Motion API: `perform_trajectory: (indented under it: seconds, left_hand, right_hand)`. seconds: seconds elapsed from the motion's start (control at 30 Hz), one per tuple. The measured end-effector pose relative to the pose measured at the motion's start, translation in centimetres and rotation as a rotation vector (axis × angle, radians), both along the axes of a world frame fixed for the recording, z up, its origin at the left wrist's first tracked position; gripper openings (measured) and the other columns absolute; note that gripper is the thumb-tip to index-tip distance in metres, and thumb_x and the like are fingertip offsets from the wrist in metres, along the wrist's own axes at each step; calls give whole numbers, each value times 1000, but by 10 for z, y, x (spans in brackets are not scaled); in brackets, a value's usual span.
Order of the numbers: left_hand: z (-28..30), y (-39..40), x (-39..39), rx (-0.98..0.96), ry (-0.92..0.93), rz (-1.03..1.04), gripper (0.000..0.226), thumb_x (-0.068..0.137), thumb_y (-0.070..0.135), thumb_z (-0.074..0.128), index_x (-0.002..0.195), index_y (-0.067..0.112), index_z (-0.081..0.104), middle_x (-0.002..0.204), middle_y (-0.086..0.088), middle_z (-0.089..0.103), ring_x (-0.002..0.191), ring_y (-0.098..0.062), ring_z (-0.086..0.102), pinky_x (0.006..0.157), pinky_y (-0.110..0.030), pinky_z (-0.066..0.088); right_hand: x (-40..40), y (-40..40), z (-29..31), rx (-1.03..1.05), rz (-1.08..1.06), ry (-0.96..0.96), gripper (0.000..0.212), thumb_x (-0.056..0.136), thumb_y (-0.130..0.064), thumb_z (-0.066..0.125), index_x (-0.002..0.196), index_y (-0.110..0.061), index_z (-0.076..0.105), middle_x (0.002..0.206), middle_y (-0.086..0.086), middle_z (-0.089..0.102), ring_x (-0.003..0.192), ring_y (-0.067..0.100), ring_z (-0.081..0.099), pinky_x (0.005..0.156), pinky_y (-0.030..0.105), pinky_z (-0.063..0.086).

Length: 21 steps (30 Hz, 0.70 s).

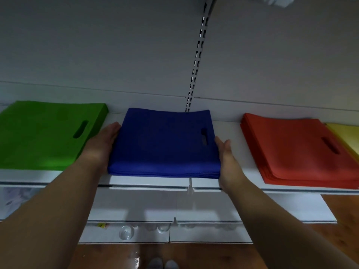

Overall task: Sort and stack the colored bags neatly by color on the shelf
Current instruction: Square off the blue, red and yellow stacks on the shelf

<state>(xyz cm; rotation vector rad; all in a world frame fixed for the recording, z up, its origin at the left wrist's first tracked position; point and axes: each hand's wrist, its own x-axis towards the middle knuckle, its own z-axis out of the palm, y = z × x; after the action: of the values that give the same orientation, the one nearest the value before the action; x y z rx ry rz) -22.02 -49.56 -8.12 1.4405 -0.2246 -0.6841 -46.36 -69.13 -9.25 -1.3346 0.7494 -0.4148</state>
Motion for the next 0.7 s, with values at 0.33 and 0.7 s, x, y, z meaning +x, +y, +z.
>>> perform_trajectory:
  seconds: [0.33,0.7]
  left_hand:
    - [-16,47,-22,206,-399,-224,66,86,13,73,142,32,41,126,21,56,111,6,57,93,-20,43]
    - [-25,54,-8,497,-823,-292,86,68,23,89,142,24,47,138,7,47,115,-10,51,96,-22,40]
  right_hand:
    - [-33,-8,-5,-761,212,389,96,74,-52,77,152,-35,25,153,-11,36,137,11,40,112,36,39]
    - [-29,-1,-2,-906,220,496,97,73,-48,80,152,-30,27,154,-10,31,132,7,37,107,22,33]
